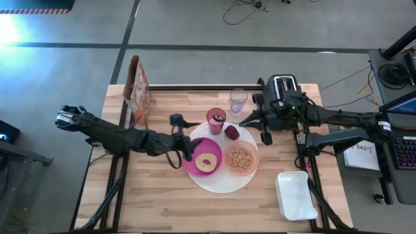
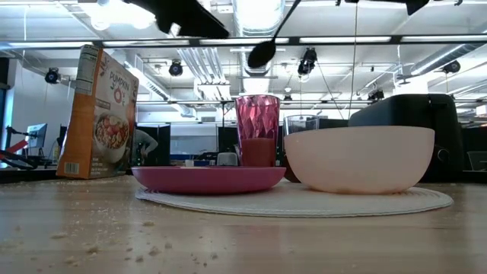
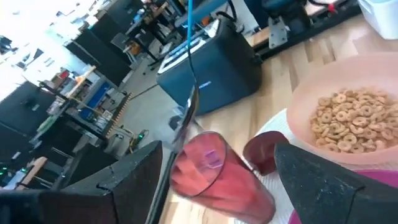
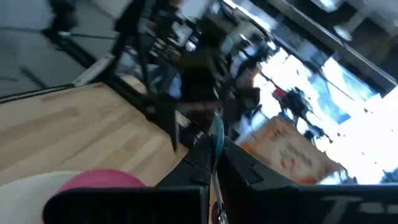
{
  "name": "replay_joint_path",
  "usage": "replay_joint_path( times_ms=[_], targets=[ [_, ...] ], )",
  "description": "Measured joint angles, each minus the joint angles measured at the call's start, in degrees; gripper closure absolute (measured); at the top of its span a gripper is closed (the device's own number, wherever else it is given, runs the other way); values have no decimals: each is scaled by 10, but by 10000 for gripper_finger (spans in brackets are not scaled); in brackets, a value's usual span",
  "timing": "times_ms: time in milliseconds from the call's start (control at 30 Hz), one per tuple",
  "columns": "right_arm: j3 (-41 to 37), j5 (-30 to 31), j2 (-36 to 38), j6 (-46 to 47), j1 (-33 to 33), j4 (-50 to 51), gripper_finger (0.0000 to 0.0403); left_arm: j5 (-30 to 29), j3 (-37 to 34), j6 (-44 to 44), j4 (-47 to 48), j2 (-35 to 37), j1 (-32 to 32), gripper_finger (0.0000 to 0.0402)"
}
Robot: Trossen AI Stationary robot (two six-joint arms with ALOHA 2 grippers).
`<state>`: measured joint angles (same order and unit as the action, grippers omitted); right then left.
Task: Arrange a breakfast setting
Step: Put the blue spoon to the right side of the white table mat
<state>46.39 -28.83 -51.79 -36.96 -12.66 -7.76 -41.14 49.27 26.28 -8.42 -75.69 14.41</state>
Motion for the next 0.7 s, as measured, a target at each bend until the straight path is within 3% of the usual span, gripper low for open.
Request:
replay_joint_path(
  times_ms=[233,700],
  targets=[
    [0,-28,0,-69,30,6,394,51,34,71,-105,-75,-46,145],
    [0,-27,9,-190,49,55,394,62,132,105,-122,-190,-85,198]
  ],
)
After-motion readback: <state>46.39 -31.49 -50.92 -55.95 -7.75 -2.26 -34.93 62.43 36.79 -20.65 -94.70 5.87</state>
